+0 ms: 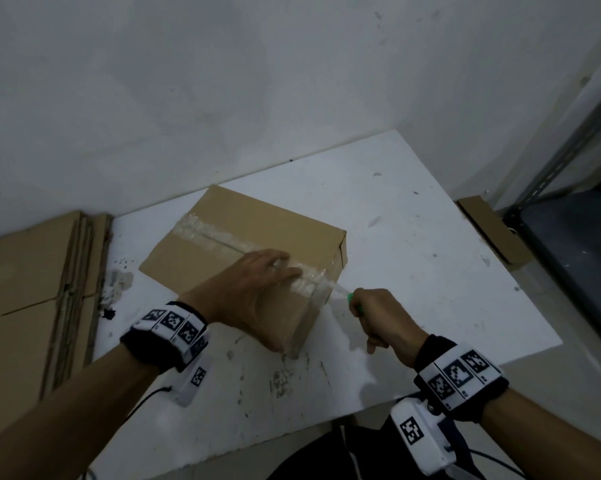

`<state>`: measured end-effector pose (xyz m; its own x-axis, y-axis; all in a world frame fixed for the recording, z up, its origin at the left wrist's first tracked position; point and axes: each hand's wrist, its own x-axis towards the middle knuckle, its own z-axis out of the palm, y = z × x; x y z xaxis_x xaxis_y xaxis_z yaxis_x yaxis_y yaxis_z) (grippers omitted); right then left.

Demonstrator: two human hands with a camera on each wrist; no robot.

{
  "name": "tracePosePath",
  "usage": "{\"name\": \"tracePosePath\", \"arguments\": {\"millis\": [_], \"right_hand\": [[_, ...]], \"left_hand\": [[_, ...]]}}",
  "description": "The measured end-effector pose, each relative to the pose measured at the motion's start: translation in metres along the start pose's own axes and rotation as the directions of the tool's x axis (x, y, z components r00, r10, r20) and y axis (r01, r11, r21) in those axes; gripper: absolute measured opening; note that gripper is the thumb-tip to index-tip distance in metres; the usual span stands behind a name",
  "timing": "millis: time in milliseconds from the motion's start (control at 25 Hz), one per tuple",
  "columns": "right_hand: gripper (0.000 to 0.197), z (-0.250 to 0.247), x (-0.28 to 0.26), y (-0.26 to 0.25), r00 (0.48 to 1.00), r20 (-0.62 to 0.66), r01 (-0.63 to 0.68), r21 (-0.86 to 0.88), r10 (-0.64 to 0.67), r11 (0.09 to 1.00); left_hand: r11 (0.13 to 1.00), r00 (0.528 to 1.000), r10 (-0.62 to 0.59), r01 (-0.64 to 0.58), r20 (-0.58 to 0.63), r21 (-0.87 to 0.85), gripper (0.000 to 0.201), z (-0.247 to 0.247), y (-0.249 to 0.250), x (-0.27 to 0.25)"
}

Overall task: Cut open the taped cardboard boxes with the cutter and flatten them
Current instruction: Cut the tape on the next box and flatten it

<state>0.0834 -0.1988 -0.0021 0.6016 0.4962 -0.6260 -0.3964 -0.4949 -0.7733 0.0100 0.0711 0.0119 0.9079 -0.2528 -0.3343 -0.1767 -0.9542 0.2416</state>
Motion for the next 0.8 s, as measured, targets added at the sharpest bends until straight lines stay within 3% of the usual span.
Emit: {"name": "tracePosePath", "arguments": {"millis": [240,520,600,720,800], "right_hand": [[0.024,0.014,-0.002,-0.014,0.986,0.018,0.167,-0.230,-0.168,0.959],[0.021,0.021,0.006,-0.016,0.990,0.110,0.117,-0.266,-0.090,0.957],[0.018,0.024,0.005,-0.016,0.988,0.142,0.098,-0.241,-0.065,0.966],[0.017,0.027,0.005,-0.015,0.979,0.200,0.077,-0.208,-0.035,0.975],[0.018,0.027,0.006,-0.016,0.978,0.204,0.064,-0.164,-0.030,0.984]], "left_hand": [[0.993,0.999,0.026,-0.024,-0.021,0.118,0.126,-0.001,0.003,0.005],[0.972,0.992,0.072,-0.047,-0.103,0.229,0.122,0.001,0.001,0.010],[0.970,0.986,0.094,-0.060,-0.138,0.235,0.108,0.003,-0.001,0.012],[0.958,0.952,0.165,-0.093,-0.256,0.271,0.059,0.005,-0.003,0.012],[0.952,0.942,0.181,-0.097,-0.281,0.289,0.048,0.000,-0.002,0.013]]}}
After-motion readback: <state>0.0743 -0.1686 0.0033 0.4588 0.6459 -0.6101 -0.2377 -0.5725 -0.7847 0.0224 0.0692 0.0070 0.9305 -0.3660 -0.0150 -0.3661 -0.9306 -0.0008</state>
